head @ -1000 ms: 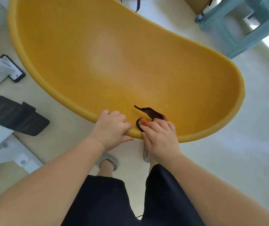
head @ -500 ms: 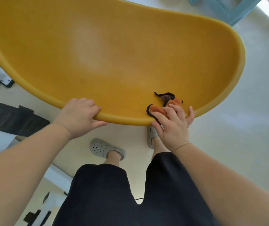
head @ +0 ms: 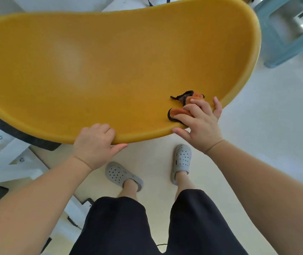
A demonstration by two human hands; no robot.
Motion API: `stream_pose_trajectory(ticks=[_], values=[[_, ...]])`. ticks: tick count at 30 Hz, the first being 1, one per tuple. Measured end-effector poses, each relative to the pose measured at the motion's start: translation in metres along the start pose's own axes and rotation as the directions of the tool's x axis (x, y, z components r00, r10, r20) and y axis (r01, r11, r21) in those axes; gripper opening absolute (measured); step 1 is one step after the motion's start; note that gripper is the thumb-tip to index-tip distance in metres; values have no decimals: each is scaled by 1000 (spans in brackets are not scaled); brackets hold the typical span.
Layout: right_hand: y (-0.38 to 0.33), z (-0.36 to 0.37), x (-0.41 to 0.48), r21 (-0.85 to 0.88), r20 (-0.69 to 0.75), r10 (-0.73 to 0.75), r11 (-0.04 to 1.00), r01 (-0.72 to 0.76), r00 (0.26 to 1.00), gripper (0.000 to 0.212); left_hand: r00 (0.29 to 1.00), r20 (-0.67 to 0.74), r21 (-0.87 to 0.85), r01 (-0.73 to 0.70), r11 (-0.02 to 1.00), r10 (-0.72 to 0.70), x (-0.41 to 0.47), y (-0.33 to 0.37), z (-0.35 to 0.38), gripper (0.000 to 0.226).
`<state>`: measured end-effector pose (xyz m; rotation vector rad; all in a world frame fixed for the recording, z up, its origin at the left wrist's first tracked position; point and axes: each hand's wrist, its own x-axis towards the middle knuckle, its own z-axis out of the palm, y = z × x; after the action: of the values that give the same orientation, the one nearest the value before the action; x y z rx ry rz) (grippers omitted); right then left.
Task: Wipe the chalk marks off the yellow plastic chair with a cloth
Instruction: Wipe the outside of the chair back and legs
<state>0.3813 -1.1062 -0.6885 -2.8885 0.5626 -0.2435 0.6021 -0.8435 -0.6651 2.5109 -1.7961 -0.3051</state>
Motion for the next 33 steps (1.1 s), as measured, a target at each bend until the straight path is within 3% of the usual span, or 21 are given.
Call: stream_pose_trajectory(ticks=[5,9,12,21,24,28,33], values=[[25,9,93,16,12,-140,990,140,990,54,985,-66,-19,161,987,-162,31,-17,-7,59],[24,14,139,155,25,53,986,-56,998,45,959,-89,-14,268,963,-268,64,-27,-15,60],[23,16,171,266,88,55,961,-77,995,46,945,-87,-8,317,948,-317,85,-31,-21,60],[63,15,276,185,164,-68,982,37,984,52,858,31,-51,514,856,-513,160,-49,-37,61],[76,15,322,126,171,-124,987,104,977,55,859,-6,-65,511,857,-513,190,-69,-41,62],[99,16,361,59,162,-199,980,192,967,52,927,-65,-99,363,926,-370,223,-93,-38,63],[102,10,366,12,181,-218,976,219,959,56,909,-126,-138,379,915,-396,228,-90,-34,63]])
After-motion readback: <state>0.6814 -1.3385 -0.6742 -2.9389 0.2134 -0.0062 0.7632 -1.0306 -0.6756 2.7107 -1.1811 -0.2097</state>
